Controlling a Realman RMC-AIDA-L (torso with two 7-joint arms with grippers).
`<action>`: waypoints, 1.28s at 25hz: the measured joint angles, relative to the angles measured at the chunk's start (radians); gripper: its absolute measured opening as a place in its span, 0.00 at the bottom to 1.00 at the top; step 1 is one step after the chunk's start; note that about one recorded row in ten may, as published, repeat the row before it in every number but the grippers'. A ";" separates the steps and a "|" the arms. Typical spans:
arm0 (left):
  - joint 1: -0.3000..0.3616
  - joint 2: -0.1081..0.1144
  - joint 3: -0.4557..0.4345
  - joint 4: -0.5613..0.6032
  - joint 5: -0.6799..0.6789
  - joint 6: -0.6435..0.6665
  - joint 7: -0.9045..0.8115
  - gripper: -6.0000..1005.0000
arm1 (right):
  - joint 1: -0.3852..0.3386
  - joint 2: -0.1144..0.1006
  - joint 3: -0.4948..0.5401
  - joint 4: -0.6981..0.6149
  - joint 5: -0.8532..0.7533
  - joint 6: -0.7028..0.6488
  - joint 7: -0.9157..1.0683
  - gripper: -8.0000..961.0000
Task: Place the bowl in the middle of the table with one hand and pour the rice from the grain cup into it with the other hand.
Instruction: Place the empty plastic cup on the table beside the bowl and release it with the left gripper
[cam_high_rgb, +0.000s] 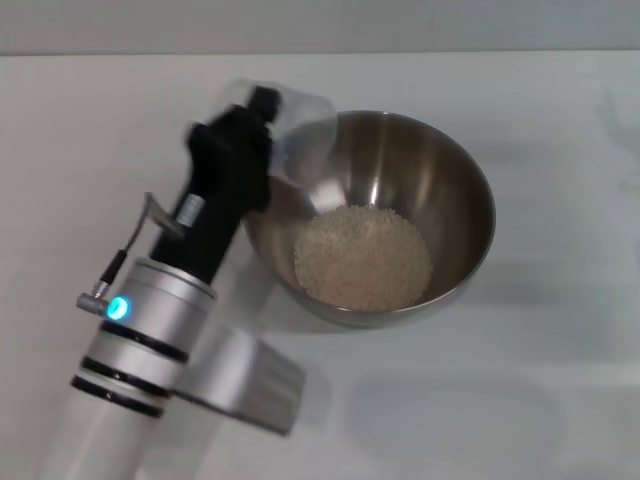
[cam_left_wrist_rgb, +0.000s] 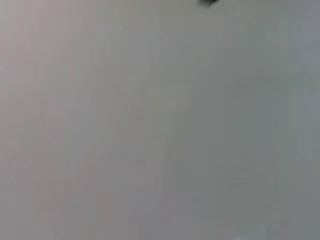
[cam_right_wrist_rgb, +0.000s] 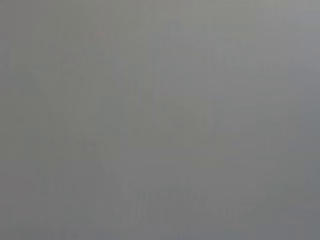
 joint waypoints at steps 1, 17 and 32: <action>0.003 0.000 -0.016 -0.013 -0.029 -0.001 -0.058 0.04 | 0.000 0.000 0.000 0.000 0.000 0.000 0.000 0.84; 0.033 0.016 -0.277 0.088 -0.192 -0.178 -0.848 0.04 | -0.002 0.003 -0.001 -0.002 -0.007 -0.002 0.019 0.84; -0.004 0.007 -0.307 0.243 -0.115 -0.281 -1.232 0.05 | -0.002 0.002 -0.001 -0.002 -0.009 0.002 0.041 0.84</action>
